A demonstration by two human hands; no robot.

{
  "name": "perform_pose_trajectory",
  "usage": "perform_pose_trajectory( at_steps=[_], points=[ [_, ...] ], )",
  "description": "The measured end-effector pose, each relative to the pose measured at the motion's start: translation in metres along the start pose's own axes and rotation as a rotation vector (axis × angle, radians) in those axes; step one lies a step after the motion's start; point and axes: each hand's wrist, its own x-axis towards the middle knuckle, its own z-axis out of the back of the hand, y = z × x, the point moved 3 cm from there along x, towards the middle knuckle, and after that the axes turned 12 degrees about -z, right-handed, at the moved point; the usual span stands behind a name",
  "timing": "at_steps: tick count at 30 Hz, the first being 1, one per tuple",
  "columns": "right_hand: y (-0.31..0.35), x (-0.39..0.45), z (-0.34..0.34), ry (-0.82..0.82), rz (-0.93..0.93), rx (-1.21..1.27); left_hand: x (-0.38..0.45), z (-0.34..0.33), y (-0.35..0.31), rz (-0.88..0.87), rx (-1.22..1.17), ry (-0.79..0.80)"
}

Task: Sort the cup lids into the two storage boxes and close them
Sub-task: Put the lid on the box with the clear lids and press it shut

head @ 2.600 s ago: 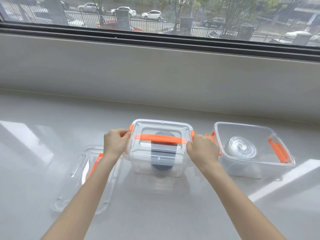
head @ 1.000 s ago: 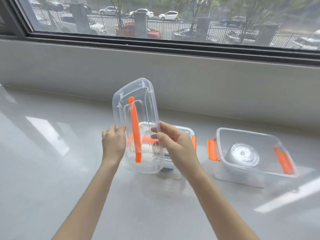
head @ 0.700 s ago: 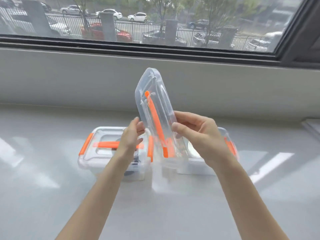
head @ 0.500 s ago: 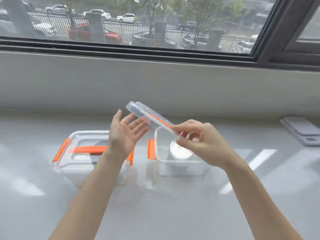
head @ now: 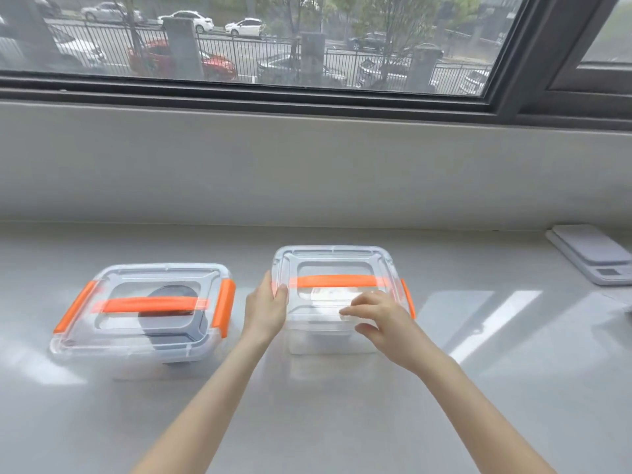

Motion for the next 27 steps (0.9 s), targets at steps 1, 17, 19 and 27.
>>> perform_pose_trajectory(
  at_steps=[1,17,19,27],
  points=[
    [-0.002,0.001,-0.001,0.003,-0.001,-0.001,0.000,-0.001,0.001,0.005,0.014,0.007],
    [-0.062,0.015,0.016,-0.347,-0.417,0.516,-0.002,-0.004,0.006,0.091,0.026,-0.035],
    [-0.078,0.016,0.010,-0.314,-0.557,0.605,-0.006,-0.006,0.012,0.246,-0.106,-0.010],
    [-0.102,0.016,-0.019,-0.167,-0.799,1.062,-0.008,0.003,0.013,0.201,-0.249,-0.142]
  ],
)
